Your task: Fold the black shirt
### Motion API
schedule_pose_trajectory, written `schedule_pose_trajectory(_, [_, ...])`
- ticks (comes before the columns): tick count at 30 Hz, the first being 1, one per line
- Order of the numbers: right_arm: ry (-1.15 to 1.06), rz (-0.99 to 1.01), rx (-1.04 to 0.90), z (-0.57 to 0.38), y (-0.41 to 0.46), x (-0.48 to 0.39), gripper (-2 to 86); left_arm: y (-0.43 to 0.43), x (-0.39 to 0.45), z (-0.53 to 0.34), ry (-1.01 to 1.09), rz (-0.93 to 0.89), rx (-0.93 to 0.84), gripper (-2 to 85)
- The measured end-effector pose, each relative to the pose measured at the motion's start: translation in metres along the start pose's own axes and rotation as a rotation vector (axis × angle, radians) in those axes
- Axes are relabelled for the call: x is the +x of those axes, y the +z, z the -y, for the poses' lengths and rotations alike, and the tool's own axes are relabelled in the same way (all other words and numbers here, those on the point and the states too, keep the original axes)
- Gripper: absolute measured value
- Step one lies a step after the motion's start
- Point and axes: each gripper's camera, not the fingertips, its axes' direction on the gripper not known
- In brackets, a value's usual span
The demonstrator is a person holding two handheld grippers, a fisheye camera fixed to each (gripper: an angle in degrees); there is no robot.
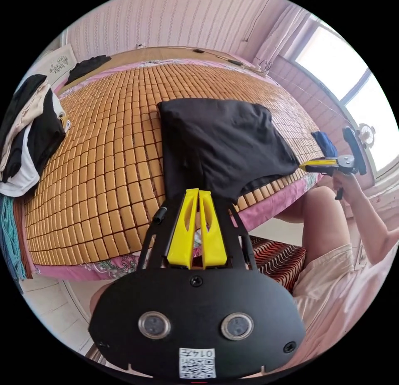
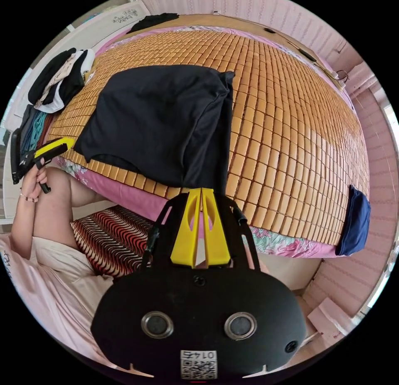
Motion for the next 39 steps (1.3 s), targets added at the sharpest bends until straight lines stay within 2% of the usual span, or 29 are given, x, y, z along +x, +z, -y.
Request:
schedule_pose_trajectory(4, [-0.199, -0.058, 0.156, 0.052, -0.030, -0.047, -0.6, -0.002, 0.039, -0.003, 0.113, -0.107, 0.147, -1.0])
schedule_pose_trajectory(7, [-0.367, -0.099, 0.119, 0.127, -0.028, -0.091, -0.9, 0.025, 0.081, 0.001, 0.251, -0.145, 0.144, -1.0])
schedule_pose_trajectory(10, [-0.484, -0.135, 0.115, 0.203, -0.028, -0.132, -1.0, 0.059, 0.112, -0.004, 0.385, -0.051, 0.118, -1.0])
schedule_pose_trajectory(13, [-0.531, -0.225, 0.012, 0.271, -0.009, -0.163, -1.0, 0.089, 0.126, -0.021, 0.449, 0.030, 0.032, -1.0])
schedule_pose_trajectory(15, [-0.581, -0.261, -0.174, 0.302, 0.027, -0.176, -0.9, 0.091, 0.129, -0.040, 0.504, 0.064, 0.132, -1.0])
schedule_pose_trajectory(17, [-0.587, -0.293, -0.118, 0.322, 0.031, -0.187, -0.9, 0.094, 0.143, -0.056, 0.644, 0.167, 0.163, -1.0])
schedule_pose_trajectory(19, [-0.607, -0.312, -0.161, 0.339, 0.035, -0.195, -0.9, 0.097, 0.152, -0.061, 0.705, 0.218, 0.146, -1.0])
schedule_pose_trajectory(21, [-0.649, -0.321, -0.246, 0.358, 0.039, -0.202, -0.9, 0.099, 0.152, -0.064, 0.678, 0.205, 0.138, -1.0])
schedule_pose_trajectory(28, [-0.674, -0.212, -0.615, 0.438, 0.066, -0.205, -1.0, 0.104, 0.126, -0.058, 0.535, -0.037, 0.067, -1.0])
schedule_pose_trajectory(32, [-0.778, -0.239, -0.786, 0.458, 0.090, -0.214, -1.0, 0.107, 0.123, -0.063, 0.530, -0.073, 0.055, -1.0])
schedule_pose_trajectory(35, [-0.786, -0.256, -0.859, 0.463, 0.104, -0.212, -1.0, 0.109, 0.122, -0.066, 0.533, -0.087, 0.047, -1.0])
schedule_pose_trajectory(39, [-0.759, -0.269, -0.805, 0.453, 0.110, -0.198, -1.0, 0.111, 0.119, -0.070, 0.520, -0.113, 0.041, -1.0])
